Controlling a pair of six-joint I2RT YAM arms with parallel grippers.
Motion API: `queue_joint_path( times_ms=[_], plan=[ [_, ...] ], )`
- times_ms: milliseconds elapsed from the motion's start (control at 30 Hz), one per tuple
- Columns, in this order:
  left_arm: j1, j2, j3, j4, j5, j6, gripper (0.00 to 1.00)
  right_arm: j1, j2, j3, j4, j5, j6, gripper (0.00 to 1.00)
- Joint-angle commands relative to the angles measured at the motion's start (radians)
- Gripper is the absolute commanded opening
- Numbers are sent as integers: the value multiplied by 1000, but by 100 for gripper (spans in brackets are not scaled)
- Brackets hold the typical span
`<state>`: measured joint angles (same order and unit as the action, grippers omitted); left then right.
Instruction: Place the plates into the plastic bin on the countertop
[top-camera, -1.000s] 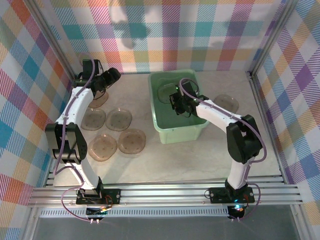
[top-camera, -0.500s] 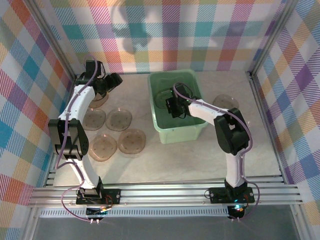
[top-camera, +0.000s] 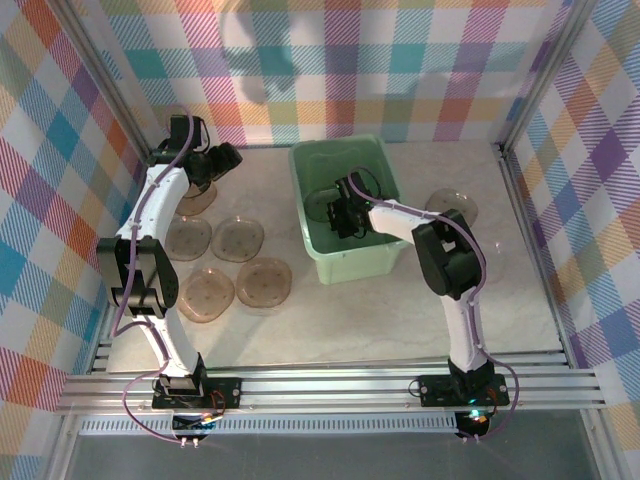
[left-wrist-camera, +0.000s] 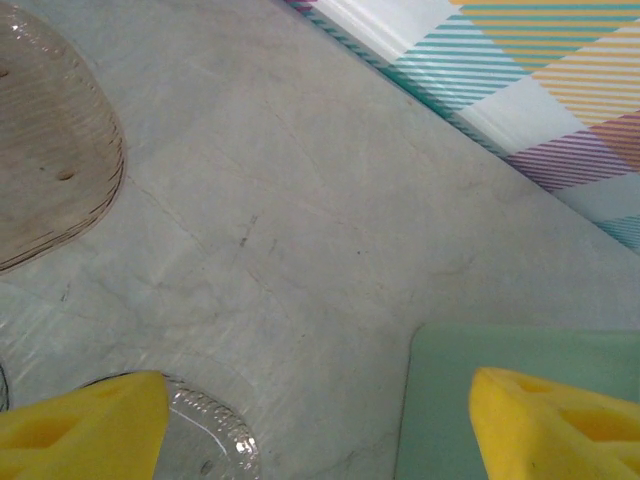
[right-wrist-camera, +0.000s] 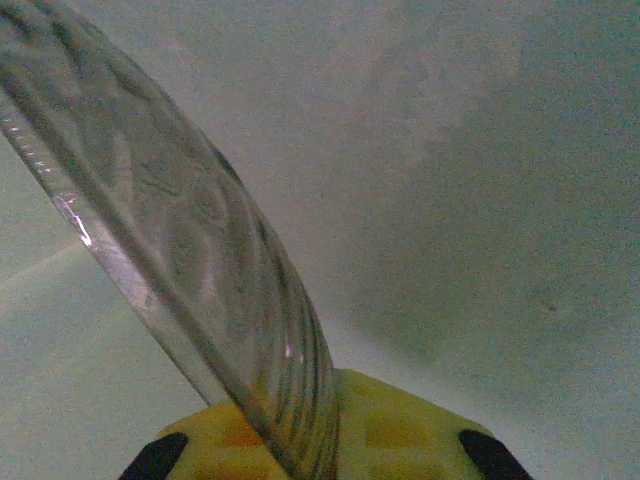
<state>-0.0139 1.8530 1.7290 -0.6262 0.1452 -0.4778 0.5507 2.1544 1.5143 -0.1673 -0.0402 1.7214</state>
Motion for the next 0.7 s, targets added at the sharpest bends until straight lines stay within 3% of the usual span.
queue_joint_path(
  times_ms=[0, 200, 600, 667],
  plan=[
    [14, 8, 21, -33, -18, 15, 79, -5, 26, 38, 37, -39, 24, 10],
    [14, 8, 18, -36, -16, 15, 79, -13, 23, 68, -7, -34, -24, 27],
    [14, 1, 5, 13, 0, -15, 79, -25, -103, 118, -155, -6, -174, 98],
    [14, 8, 13, 13, 11, -20, 79, -25, -109, 111, -172, -28, -180, 99]
  ],
)
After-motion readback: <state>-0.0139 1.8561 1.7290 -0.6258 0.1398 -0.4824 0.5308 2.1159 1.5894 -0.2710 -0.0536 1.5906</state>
